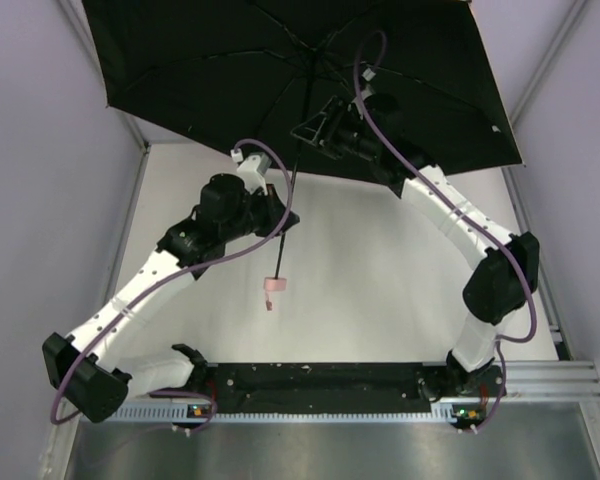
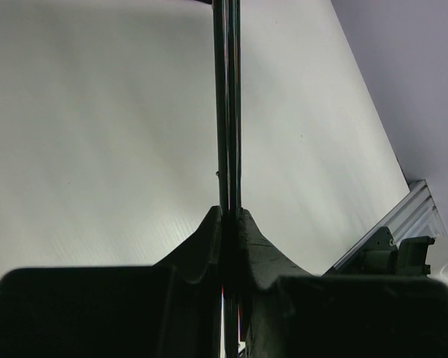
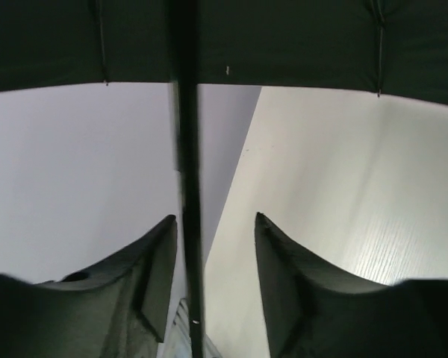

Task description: Put away the umbrella

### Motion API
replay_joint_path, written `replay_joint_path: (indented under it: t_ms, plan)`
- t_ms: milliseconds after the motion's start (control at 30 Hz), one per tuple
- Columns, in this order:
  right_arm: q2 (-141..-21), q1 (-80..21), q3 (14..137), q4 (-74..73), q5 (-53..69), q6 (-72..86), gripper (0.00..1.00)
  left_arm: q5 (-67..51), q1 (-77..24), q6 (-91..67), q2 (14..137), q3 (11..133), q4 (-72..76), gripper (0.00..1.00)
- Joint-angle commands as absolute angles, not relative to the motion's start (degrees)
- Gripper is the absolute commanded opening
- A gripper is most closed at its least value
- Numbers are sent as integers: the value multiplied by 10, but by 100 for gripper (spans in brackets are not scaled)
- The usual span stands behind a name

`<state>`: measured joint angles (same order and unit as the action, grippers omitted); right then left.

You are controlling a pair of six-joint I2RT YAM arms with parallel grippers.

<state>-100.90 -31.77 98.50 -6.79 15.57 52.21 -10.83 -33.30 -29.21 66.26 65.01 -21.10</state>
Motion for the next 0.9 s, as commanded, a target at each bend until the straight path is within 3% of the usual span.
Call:
replay_joint_path:
  t_ms: [0,133,233,300,367,500,567,633,700,767,800,867]
  plan:
    - [-1012,-330,1030,-47,135,517,40,-84,-345,-267,635,662,-163,0]
    - [-1006,-330,984,30,165,531,25,-128,-331,-351,628,655,-159,0]
    - [-999,-325,950,116,207,570,0,-165,-324,-399,621,651,-143,0]
    - [-990,-323,922,168,223,605,0,-198,-315,-431,613,637,-114,7]
    - [-969,-323,877,254,220,638,0,-223,-301,-467,604,622,-82,27]
    - [-955,-322,824,350,215,697,0,-254,-273,-502,587,587,-29,42]
    - [-948,-323,803,405,212,717,0,-282,-260,-532,591,565,-5,59]
    - [-943,-322,792,450,204,735,0,-316,-252,-557,600,546,43,63]
    - [-943,-322,790,479,202,751,0,-335,-252,-571,612,537,75,64]
    - [-947,-322,791,498,205,764,0,-351,-251,-587,622,531,104,57]
    - [-946,-321,790,500,201,768,0,-352,-252,-587,626,532,106,48]
    - [-933,-322,788,486,192,767,0,-352,-252,-580,628,537,108,18]
